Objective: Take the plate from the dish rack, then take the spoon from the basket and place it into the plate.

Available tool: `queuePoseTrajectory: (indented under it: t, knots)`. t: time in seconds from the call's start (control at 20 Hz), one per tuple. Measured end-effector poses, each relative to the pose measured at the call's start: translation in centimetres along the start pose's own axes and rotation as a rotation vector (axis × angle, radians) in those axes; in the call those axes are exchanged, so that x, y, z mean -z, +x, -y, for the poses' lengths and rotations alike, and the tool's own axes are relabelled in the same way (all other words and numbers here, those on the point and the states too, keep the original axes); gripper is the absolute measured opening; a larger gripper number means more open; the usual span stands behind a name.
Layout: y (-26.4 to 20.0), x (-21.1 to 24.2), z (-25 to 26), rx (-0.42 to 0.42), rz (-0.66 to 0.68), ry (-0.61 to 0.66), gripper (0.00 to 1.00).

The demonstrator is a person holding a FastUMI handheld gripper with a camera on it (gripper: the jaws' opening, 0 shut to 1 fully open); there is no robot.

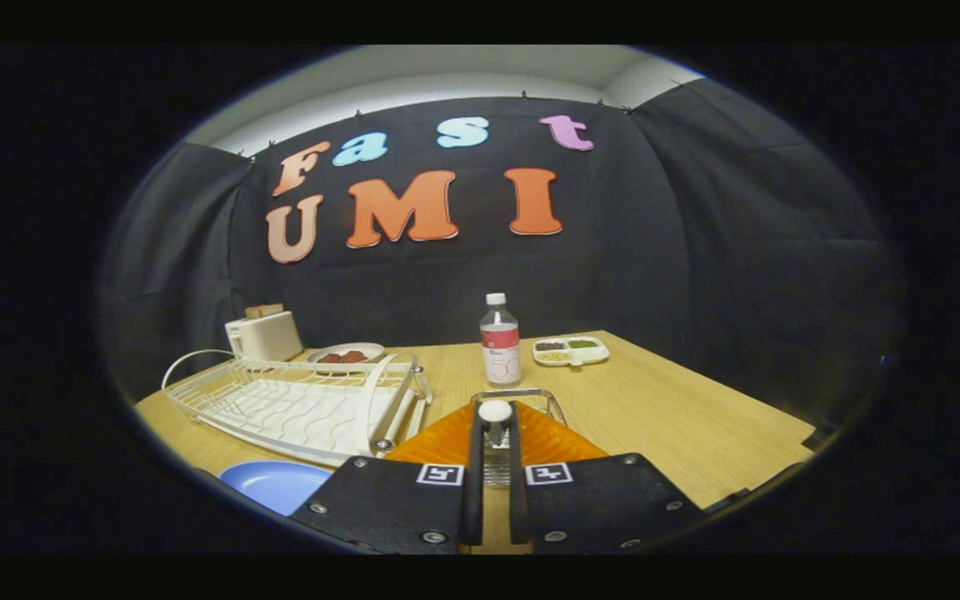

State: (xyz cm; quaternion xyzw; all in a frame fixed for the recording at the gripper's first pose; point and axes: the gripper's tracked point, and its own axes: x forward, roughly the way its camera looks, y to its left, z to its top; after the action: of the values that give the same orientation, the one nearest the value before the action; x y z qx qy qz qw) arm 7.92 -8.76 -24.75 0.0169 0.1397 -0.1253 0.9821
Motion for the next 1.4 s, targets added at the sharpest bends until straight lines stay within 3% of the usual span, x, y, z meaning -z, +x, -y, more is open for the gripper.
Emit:
queuePoseTrajectory:
  t: [0.5,1.0,1.4]
  knots:
    - [-0.9,-5.0,1.6,0.047,0.085,-0.026,0.11]
    - [-4.4,-9.9,-1.9,-0.072,0.147,-0.021,0.11]
    - [-7.4,-10.5,-5.6,-0.202,0.141,-0.042,0.11]
